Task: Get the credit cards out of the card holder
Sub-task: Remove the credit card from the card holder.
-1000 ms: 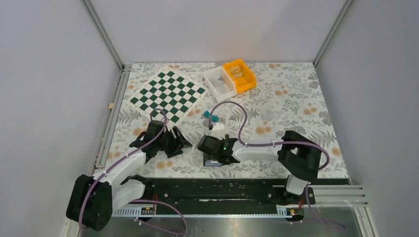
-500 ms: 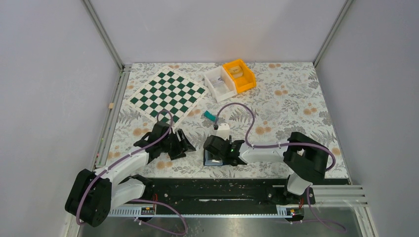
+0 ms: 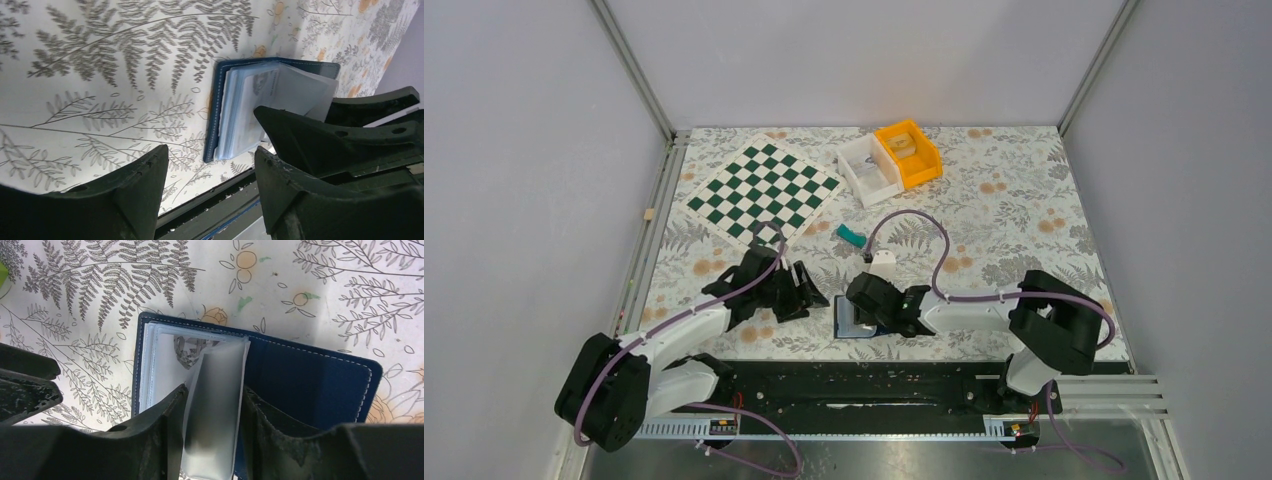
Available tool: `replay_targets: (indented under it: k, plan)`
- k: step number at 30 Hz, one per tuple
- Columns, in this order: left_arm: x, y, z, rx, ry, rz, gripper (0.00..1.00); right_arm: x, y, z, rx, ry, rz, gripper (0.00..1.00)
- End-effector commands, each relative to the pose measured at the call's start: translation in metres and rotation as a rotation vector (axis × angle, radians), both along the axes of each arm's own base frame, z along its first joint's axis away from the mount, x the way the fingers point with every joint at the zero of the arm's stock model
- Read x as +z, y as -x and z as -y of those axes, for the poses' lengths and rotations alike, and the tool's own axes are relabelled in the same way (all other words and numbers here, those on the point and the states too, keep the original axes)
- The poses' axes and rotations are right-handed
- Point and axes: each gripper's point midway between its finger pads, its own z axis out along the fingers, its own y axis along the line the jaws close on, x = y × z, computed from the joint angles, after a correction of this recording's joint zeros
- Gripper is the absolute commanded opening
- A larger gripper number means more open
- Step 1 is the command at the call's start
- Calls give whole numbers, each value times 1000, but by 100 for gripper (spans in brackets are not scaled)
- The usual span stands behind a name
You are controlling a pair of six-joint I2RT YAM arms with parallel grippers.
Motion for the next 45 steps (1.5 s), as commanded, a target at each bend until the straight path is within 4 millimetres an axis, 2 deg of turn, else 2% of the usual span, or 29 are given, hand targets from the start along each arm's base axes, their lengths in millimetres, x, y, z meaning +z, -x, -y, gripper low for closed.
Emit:
replay_targets:
  k: [1,4,8,15,22,27,30,37,42,45]
  plan:
    - [36,-20,28,-35,97,120,63,10,0,8,-2,-31,9,47]
    - [46,-20,39,-58,122,144,63,14,0,15,-14,-39,18,49]
    - [48,-22,52,-79,141,150,63,17,1,22,-28,-46,26,51]
    - [36,-21,76,-124,141,136,62,19,2,32,-47,-48,29,53]
    - [34,-17,95,-164,139,130,62,22,3,56,-101,6,44,53]
    - [22,-19,93,-151,71,107,60,33,4,67,-115,18,58,53]
    - [20,-18,93,-149,73,102,59,37,4,75,-124,42,64,58]
    - [32,-14,104,-174,103,117,59,32,6,90,-148,84,57,57]
    - [44,-7,118,-202,138,114,59,32,7,99,-168,104,48,50]
    - [50,-2,125,-219,157,122,59,41,7,100,-170,92,47,46]
